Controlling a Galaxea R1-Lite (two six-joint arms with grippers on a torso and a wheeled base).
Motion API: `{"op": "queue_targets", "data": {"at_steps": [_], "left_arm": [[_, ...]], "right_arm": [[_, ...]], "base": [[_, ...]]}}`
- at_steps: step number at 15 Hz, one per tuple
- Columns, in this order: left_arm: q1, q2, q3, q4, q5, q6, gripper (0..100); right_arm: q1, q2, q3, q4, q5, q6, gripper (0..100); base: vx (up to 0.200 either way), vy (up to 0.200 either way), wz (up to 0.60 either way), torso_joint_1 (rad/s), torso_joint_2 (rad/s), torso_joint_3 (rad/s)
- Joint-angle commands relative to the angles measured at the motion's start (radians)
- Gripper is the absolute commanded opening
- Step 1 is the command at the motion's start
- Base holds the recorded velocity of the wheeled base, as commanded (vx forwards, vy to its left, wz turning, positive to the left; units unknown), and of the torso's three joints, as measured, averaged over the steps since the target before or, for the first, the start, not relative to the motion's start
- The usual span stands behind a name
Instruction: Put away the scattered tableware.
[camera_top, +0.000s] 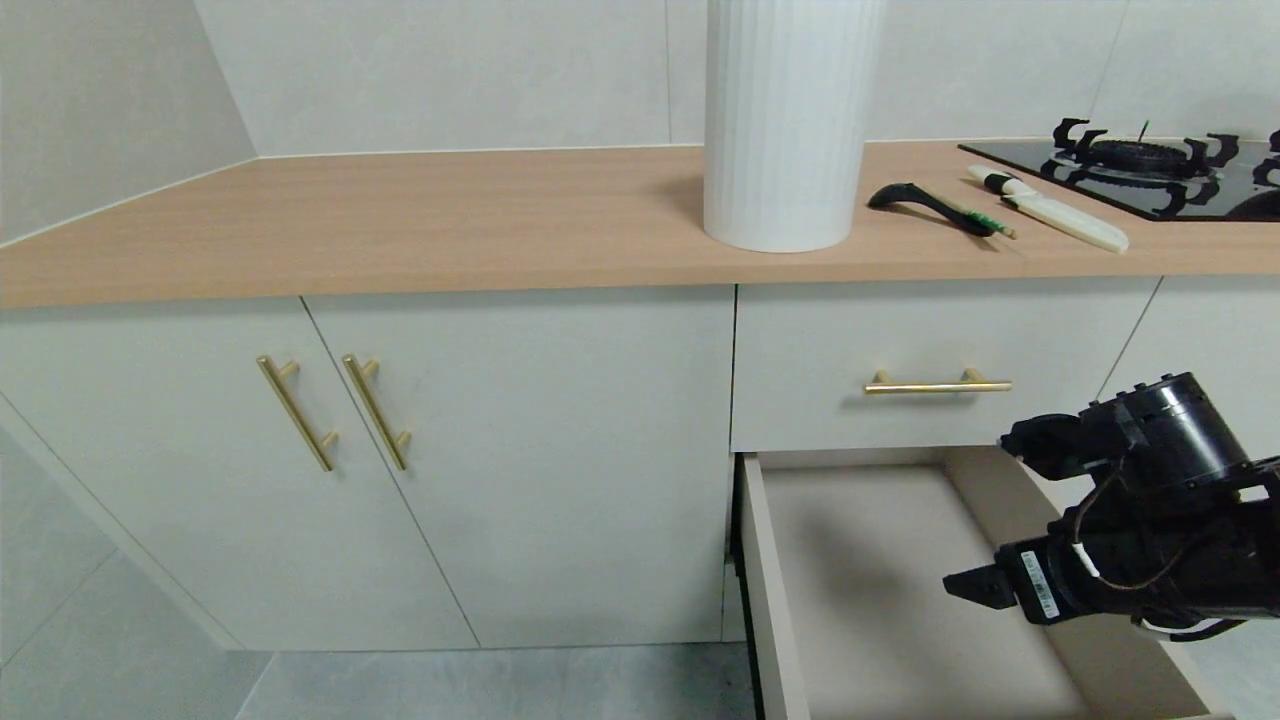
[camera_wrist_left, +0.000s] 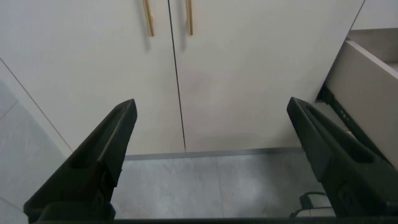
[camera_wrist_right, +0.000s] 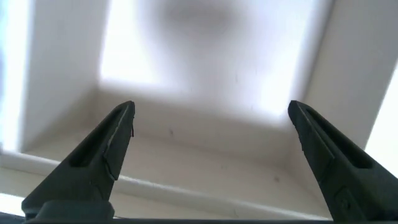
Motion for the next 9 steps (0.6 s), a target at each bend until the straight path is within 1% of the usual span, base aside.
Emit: {"op": "queue_targets", "data": {"at_steps": [1, 6, 7, 9], "left_arm": [[0.001, 0.000, 0.000, 0.000, 0.000, -0.001, 100], [0.001, 0.000, 0.000, 0.000, 0.000, 0.000, 100], [0.001, 0.000, 0.000, 0.000, 0.000, -0.001, 100], [0.001, 0.000, 0.000, 0.000, 0.000, -0.001, 100]], "right_arm": [[0.000, -0.046, 0.007, -0.018, 0.001, -0.001, 100], [0.000, -0.060, 0.011, -0.029, 0.001, -0.001, 100], [0.000, -0.062, 0.011, -0.029, 0.001, -0.001, 100], [0.000, -0.066, 0.013, -0.029, -0.004, -0.001, 100]], "base": [[0.000, 0.000, 0.00, 0.000, 0.00, 0.000], [0.000, 0.000, 0.00, 0.000, 0.00, 0.000], [0.000, 0.000, 0.00, 0.032, -0.13, -0.105], [0.000, 0.000, 0.00, 0.053, -0.28, -0.247]]}}
